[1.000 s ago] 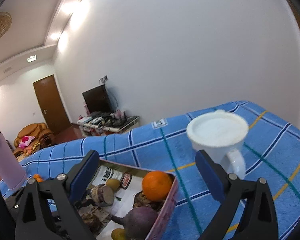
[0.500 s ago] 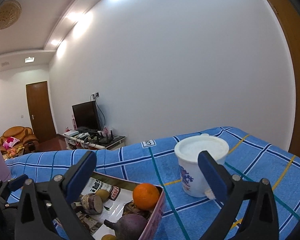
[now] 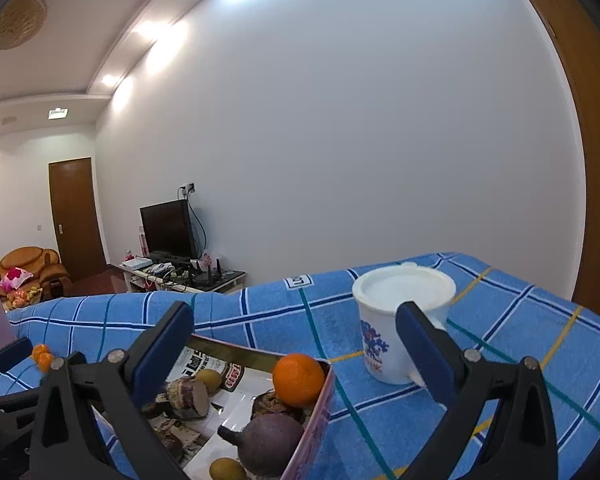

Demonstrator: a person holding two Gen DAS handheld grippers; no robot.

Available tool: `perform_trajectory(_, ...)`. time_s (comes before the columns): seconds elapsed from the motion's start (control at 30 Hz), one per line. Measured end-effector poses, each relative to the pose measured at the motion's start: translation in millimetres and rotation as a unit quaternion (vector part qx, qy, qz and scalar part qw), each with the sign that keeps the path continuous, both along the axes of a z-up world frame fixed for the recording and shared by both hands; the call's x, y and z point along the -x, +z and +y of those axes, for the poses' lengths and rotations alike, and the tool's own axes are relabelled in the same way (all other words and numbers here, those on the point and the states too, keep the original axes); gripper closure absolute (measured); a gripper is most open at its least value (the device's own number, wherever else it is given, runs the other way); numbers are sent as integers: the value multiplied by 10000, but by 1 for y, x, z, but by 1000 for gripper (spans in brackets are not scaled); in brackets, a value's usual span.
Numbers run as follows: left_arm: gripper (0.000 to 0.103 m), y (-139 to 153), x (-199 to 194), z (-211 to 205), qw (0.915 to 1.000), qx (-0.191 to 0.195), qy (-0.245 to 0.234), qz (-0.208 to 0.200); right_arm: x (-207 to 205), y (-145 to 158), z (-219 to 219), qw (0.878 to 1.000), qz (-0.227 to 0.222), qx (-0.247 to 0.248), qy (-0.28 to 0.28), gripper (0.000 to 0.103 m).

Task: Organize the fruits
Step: 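Withdraw both tools from the tin toward the two oranges by the kettle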

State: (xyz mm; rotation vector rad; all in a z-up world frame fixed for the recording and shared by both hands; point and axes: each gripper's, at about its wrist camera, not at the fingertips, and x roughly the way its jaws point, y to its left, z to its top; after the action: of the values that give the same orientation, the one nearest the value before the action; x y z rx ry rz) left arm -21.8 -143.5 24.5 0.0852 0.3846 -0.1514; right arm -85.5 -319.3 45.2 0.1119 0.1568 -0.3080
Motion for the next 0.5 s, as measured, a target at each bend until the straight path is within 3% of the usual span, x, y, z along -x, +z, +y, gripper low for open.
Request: perform_trajectory(0.5, 23, -3, 10, 40, 9990, -436, -55, 0, 9, -5, 23, 9995, 180, 24, -239, 0)
